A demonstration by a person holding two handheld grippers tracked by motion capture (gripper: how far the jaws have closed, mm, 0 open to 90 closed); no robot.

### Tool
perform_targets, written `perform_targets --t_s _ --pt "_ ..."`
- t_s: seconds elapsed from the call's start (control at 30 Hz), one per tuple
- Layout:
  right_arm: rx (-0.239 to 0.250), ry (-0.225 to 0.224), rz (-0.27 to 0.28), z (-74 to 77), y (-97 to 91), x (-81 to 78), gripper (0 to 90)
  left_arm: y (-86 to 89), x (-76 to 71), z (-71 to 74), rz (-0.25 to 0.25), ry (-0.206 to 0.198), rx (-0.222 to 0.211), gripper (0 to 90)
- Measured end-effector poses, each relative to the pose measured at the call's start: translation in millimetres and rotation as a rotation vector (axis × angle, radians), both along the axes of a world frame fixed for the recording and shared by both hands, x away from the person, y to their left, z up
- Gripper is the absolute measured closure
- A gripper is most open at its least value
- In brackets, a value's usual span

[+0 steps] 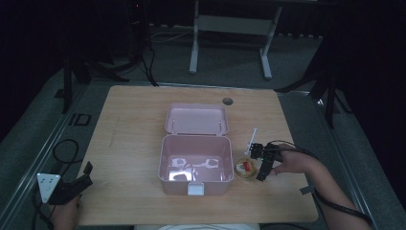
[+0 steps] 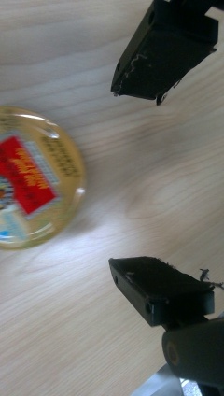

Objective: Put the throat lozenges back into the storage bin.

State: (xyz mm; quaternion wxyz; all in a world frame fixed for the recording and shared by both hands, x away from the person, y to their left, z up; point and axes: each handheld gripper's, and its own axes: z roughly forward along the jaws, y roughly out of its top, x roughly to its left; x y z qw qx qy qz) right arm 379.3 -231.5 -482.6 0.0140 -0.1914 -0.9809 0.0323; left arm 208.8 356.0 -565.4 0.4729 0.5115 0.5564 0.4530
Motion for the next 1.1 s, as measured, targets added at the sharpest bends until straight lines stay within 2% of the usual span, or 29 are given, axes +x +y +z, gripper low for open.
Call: perform_targets --t_s 0.27,0.47,0.53,0.63,0.77,1.1 --pt "0.002 -0.002 0.025 2.8 24.2 10.6 13.1 0.0 0.0 0.0 -0.005 -0.001 0.000 2.4" --pt "0.009 0.010 0.029 -7.1 35.5 16.6 12.8 0.1 0.1 0.0 -0.007 -0.001 -0.001 2.4" --pt "0.007 0.020 0.037 -12.3 36.8 18.9 12.6 -0.1 0.1 0.0 -0.007 -0.001 0.000 2.4" --pt "0.007 0.024 0.006 -22.1 38.0 23.7 11.1 -0.1 0.1 0.0 -0.008 -0.001 0.000 2.4" --pt "0.027 0.037 0.001 -22.9 38.1 26.8 11.1 -0.1 0.1 0.0 -0.008 0.000 0.001 2.4" --pt "0.039 0.068 0.004 -24.4 38.2 25.2 11.1 -0.1 0.2 0.0 -0.008 0.000 0.000 2.4"
